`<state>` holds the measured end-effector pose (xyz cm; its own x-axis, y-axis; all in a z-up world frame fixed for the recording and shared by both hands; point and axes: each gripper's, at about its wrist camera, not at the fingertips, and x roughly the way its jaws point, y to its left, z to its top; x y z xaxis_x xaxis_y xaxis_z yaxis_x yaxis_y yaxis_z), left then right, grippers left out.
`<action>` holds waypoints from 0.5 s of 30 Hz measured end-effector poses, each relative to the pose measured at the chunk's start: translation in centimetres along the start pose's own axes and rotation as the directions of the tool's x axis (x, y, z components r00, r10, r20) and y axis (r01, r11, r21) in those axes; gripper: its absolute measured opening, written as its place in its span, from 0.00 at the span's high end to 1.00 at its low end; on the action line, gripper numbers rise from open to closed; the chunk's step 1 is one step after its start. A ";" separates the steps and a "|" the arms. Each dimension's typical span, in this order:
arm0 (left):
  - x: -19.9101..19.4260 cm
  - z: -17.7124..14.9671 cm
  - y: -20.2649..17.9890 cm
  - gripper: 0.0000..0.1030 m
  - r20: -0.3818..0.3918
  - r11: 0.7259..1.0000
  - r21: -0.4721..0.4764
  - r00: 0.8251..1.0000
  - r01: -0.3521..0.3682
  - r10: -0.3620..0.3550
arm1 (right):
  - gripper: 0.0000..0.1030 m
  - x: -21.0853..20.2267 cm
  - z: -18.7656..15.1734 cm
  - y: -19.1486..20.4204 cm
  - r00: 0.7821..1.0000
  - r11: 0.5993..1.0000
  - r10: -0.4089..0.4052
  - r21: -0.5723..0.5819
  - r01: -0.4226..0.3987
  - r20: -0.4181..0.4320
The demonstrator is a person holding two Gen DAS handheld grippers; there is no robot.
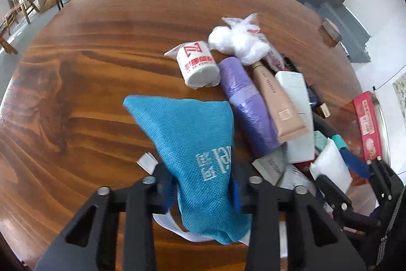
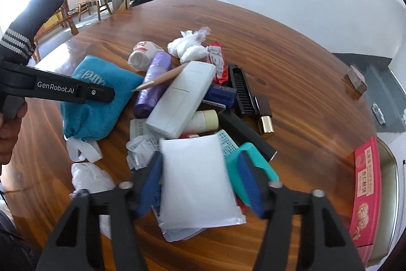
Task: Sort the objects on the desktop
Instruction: 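Lift the blue pouch with the left gripper while the right gripper grasps the white pad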
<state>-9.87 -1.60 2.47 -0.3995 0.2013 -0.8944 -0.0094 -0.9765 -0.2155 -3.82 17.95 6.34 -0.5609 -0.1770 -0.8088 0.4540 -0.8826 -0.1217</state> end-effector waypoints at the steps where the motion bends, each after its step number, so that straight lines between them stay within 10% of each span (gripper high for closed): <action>1: -0.1 -0.1 0.2 0.70 0.005 1.000 0.000 1.000 -0.006 0.006 | 0.49 0.0 0.0 0.1 1.000 1.000 -0.003 0.001 0.003 0.004; 15: -5.1 -1.1 -0.1 0.72 0.088 0.999 -0.018 0.995 -0.043 0.045 | 0.50 -3.2 -1.1 -2.9 0.994 0.974 0.088 0.205 -0.098 0.059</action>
<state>-6.81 -2.40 6.59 -0.4783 0.1499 -0.8653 0.0242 -0.9827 -0.1837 -2.54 21.54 8.60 -0.5585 -0.2790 -0.7812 0.3555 -0.9314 0.0785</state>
